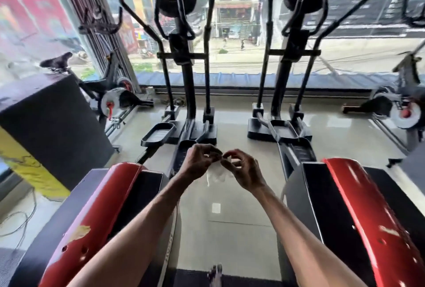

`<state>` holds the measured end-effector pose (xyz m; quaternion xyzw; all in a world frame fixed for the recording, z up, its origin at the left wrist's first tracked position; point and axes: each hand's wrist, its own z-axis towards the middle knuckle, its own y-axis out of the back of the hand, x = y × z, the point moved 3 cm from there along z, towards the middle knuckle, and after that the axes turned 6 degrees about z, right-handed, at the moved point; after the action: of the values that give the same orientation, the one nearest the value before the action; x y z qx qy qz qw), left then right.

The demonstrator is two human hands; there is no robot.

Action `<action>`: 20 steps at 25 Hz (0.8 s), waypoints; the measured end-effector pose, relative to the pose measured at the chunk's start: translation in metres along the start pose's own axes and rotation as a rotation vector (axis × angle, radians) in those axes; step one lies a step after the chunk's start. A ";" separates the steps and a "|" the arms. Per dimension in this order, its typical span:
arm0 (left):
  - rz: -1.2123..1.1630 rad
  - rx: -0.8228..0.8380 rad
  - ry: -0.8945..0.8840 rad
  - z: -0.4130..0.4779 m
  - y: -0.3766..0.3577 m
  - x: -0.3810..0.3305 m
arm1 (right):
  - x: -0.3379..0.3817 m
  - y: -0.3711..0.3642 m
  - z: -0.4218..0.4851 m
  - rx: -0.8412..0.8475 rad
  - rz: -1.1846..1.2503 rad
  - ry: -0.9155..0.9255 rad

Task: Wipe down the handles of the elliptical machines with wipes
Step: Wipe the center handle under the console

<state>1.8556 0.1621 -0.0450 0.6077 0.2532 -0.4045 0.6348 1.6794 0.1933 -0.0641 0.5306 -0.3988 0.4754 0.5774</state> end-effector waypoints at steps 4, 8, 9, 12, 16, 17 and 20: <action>-0.021 -0.001 0.061 0.101 0.031 0.036 | -0.005 -0.015 0.126 0.017 0.027 0.049; -0.018 -0.023 0.054 0.191 0.061 0.045 | -0.002 -0.029 0.228 0.014 0.078 0.034; -0.052 -0.043 0.067 0.211 0.065 0.048 | 0.000 -0.032 0.250 0.013 0.110 0.030; -0.247 -0.134 0.134 0.269 0.075 0.058 | 0.001 -0.039 0.317 0.069 0.285 -0.040; -0.512 -0.260 0.265 0.349 0.079 0.071 | 0.000 -0.039 0.411 0.133 0.422 -0.096; -0.575 -0.247 0.287 0.372 0.079 0.072 | -0.002 -0.038 0.440 0.115 0.392 -0.069; -0.612 -0.241 0.313 0.453 0.080 0.082 | -0.009 -0.034 0.532 0.064 0.366 -0.015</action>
<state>1.8892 -0.3019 -0.0064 0.4794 0.5631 -0.4450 0.5050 1.7342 -0.3351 -0.0178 0.4707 -0.4778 0.5810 0.4611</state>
